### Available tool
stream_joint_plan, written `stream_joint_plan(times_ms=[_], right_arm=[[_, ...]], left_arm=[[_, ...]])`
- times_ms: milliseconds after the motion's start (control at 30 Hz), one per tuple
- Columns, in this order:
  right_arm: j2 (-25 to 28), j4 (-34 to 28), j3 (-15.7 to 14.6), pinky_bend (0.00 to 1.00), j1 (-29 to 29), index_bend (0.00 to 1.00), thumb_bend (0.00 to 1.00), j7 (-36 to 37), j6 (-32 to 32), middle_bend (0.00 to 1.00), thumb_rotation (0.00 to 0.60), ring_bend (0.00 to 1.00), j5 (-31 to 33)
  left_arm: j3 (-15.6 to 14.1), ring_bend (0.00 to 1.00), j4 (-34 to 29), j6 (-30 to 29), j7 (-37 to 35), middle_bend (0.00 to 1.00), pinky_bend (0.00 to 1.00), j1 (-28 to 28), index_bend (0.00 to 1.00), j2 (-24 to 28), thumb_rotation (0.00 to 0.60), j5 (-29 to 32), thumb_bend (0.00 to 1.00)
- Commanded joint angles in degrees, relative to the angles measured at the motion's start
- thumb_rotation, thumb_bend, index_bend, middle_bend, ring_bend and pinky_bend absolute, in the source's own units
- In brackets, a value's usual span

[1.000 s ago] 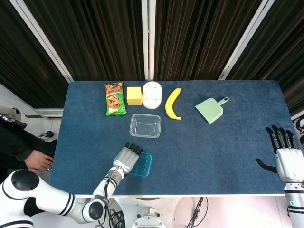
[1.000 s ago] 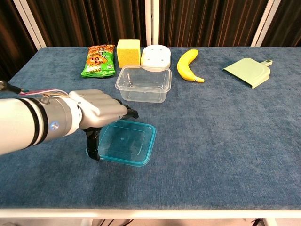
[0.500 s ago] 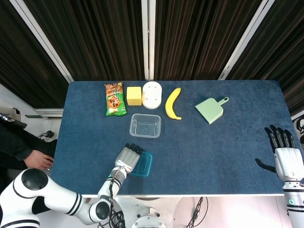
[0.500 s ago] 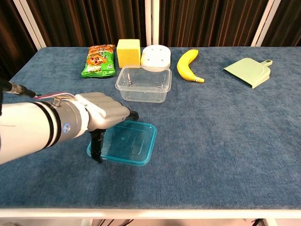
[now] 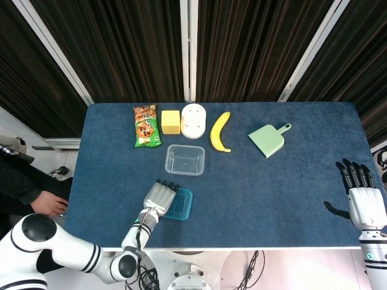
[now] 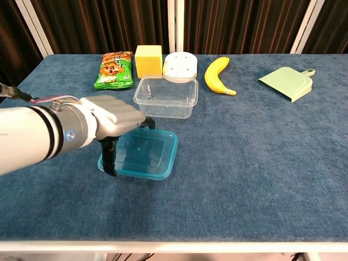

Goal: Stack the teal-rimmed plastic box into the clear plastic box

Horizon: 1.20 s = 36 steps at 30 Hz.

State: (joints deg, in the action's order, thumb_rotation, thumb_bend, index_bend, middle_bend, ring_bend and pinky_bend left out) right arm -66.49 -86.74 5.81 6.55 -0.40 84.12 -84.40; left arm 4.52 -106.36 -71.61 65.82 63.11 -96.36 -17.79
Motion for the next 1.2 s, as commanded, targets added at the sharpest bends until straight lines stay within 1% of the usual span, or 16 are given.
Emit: stream_joint_plan(times_ms=[33,200,300,400,500,567,667,733,833,933,1067,1200], right_arm=[[0.12,-0.26,0.02,0.00,0.06,0.00,0.05,-0.15,0.12,0.03,0.600,0.00,-0.20],[0.25,-0.59,0.03,0.00,0.06,0.00,0.05,-0.40,0.62,0.03,0.600,0.00,-0.68],[0.19,-0.58,0.02,0.00,-0.10,0.00,0.05,-0.32,0.83,0.03,0.600,0.00,-0.58],[0.25,-0.71,-0.01,0.00,-0.20,0.00,0.05,-0.54,0.98,0.03,0.600,0.00,-0.58],[0.55,-1.21,-0.02,0.00,-0.32,0.00,0.05,-1.01,1.43,0.03,0.600,0.00,-0.88],[0.93,-1.73,-0.01,0.00,-0.41,0.00,0.05,-1.42,1.66,0.03,0.600,0.00,-0.97],[1.47,-2.57,0.03,0.00,-0.59,0.00,0.06,-2.08,1.95,0.03,0.600,0.00,-0.92],[1.67,-3.06,0.01,0.00,-0.81,0.00,0.06,-2.25,2.25,0.03,0.600,0.00,-0.91],[1.62,-3.27,-0.24,0.00,-1.21,0.00,0.06,-1.95,2.40,0.03,0.600,0.00,-0.72],[1.59,-3.13,-0.29,0.00,-1.57,0.00,0.06,-1.83,2.42,0.03,0.600,0.00,-0.13],[1.54,-3.02,-0.17,0.00,-1.80,0.00,0.06,-1.79,2.51,0.03,0.600,0.00,0.31],[1.36,-2.80,-0.14,0.00,-1.66,0.00,0.06,-1.59,2.07,0.03,0.600,0.00,0.49]], left_arm=[[-0.46,0.20,-3.66,-2.11,-2.07,0.27,0.20,-1.54,0.29,3.93,0.600,-2.62,0.24],[-0.56,0.20,-9.60,-3.92,-6.42,0.27,0.20,-4.40,0.29,11.02,0.600,-5.24,0.23],[0.84,0.20,-10.89,-1.85,-9.73,0.27,0.20,-5.25,0.29,14.77,0.600,-5.32,0.22],[3.22,0.20,-9.34,1.67,-10.64,0.27,0.20,-3.81,0.29,16.99,0.600,-4.20,0.22],[5.93,0.20,-5.79,6.25,-9.79,0.27,0.20,-0.53,0.29,17.27,0.600,-1.06,0.22],[7.69,0.20,-1.97,10.30,-8.72,0.27,0.20,2.55,0.29,16.62,0.600,2.33,0.22],[8.74,0.20,5.15,15.80,-6.07,0.27,0.20,7.50,0.29,14.71,0.600,7.57,0.22],[8.71,0.20,10.46,19.13,-4.08,0.26,0.20,10.90,0.29,12.98,0.600,11.69,0.22],[8.43,0.20,16.77,22.52,-2.10,0.26,0.19,14.87,0.28,10.47,0.600,16.56,0.22],[7.70,0.19,21.28,24.91,-0.49,0.26,0.19,17.98,0.27,8.77,0.600,20.92,0.21],[6.25,0.18,24.86,26.99,1.64,0.25,0.18,21.12,0.26,7.52,0.600,25.79,0.21],[5.65,0.17,27.36,29.65,2.09,0.25,0.18,23.22,0.26,6.77,0.600,30.07,0.21]])
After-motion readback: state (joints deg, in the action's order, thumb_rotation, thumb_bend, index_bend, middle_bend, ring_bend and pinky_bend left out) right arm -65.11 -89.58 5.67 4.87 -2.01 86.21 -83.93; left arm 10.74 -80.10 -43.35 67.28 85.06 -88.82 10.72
